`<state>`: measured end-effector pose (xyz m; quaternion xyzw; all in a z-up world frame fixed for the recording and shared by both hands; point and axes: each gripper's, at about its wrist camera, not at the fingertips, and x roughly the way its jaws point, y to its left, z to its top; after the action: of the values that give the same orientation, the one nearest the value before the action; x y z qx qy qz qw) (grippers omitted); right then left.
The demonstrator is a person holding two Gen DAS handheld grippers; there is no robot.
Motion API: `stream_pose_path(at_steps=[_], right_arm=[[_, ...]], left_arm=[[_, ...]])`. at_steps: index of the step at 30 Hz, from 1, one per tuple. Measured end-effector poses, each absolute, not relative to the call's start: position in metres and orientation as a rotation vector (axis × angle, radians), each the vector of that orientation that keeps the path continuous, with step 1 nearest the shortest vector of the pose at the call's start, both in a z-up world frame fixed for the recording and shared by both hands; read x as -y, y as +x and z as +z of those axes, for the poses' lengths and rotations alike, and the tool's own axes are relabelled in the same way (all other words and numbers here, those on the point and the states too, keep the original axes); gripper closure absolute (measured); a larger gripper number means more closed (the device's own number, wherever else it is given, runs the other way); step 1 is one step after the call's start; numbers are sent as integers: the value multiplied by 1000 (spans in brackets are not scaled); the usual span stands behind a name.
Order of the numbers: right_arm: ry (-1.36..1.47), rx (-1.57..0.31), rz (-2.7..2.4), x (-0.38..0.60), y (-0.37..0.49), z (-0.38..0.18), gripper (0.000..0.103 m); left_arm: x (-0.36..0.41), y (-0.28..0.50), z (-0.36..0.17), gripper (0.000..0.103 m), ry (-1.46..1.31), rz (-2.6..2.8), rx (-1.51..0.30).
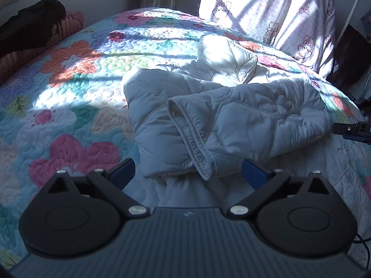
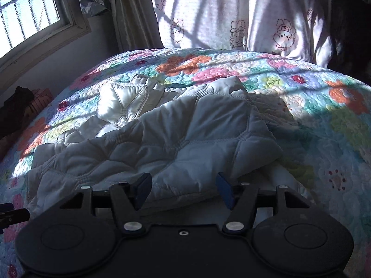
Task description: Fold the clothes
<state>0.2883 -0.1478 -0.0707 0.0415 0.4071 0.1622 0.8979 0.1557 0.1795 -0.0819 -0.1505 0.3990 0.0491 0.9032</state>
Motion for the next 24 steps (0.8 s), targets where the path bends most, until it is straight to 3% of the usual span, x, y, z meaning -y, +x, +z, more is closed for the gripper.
stream_pose_path(at_steps=[4, 24], right_arm=[[149, -858, 388, 193, 253, -59, 25], [235, -986, 252, 340, 172, -117, 24]], left_arm=[[-163, 116, -85, 3, -322, 44, -860], [-115, 27, -148, 6, -312, -173, -1139]])
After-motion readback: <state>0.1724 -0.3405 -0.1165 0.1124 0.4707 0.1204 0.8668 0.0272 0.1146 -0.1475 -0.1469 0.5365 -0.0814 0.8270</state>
